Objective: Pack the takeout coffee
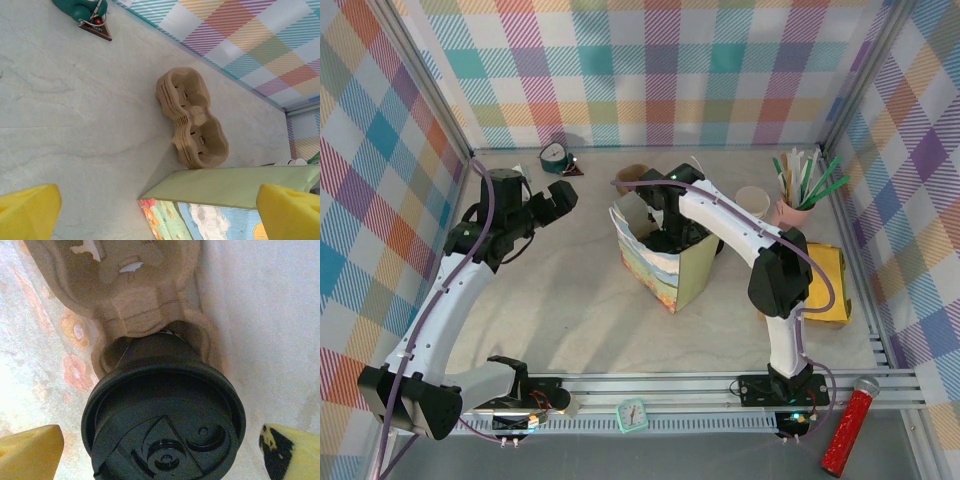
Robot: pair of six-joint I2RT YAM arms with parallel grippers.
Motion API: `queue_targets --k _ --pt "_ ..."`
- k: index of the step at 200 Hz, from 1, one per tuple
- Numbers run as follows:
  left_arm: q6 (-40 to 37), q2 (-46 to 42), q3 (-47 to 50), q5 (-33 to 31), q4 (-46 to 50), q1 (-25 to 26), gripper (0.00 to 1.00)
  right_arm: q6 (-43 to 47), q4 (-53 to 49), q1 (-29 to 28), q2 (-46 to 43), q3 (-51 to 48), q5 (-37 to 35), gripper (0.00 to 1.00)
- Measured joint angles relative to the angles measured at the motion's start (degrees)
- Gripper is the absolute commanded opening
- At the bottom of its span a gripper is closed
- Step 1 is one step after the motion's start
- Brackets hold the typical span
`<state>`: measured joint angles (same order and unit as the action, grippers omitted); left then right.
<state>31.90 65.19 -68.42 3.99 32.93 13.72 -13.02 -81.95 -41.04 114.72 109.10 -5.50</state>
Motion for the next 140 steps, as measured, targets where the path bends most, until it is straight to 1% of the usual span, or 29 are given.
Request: queue_targets --k 140 --pt "0.0 0.0 0.0 0.5 0.0 0.0 1.0 -0.1 -0.6 0.0 0.0 0.9 0.0 1.0"
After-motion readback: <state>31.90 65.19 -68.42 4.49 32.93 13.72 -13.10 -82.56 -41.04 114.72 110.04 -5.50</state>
